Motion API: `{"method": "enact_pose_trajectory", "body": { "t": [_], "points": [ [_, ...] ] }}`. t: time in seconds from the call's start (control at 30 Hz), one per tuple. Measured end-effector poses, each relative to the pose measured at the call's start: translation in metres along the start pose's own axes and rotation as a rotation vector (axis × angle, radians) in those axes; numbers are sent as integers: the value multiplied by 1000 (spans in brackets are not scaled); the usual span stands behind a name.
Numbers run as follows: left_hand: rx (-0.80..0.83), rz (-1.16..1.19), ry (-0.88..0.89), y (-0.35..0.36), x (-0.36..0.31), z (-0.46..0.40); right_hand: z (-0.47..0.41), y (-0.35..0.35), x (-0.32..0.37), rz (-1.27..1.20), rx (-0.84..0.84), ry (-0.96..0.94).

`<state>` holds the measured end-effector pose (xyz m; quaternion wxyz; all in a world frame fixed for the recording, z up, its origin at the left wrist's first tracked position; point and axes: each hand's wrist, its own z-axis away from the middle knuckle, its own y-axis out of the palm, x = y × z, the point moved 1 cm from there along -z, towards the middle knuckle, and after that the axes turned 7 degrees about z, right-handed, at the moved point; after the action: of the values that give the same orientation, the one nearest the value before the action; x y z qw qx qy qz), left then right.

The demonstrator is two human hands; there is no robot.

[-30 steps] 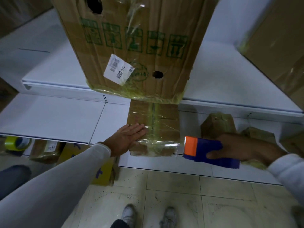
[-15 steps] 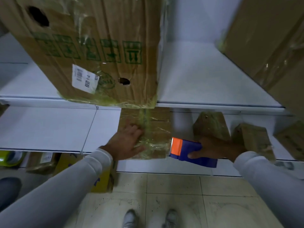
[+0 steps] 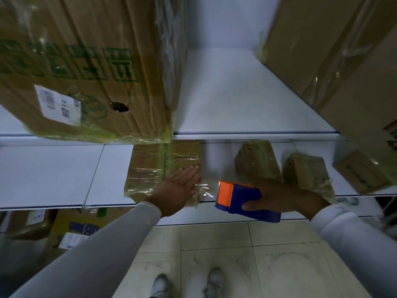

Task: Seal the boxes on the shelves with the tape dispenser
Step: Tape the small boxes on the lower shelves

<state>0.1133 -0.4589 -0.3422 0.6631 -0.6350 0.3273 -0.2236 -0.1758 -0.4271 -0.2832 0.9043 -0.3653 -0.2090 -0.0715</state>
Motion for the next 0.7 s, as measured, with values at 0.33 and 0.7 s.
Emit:
{"method": "enact_pose_trajectory", "body": {
  "t": [0.33,0.7],
  "points": [
    [58,22,-154,15,1,-1,-44,29,36,248,-188,139],
    [-14,44,-357,18,-14,-11,-36,41,17,148,-371,219]
  ]
}}
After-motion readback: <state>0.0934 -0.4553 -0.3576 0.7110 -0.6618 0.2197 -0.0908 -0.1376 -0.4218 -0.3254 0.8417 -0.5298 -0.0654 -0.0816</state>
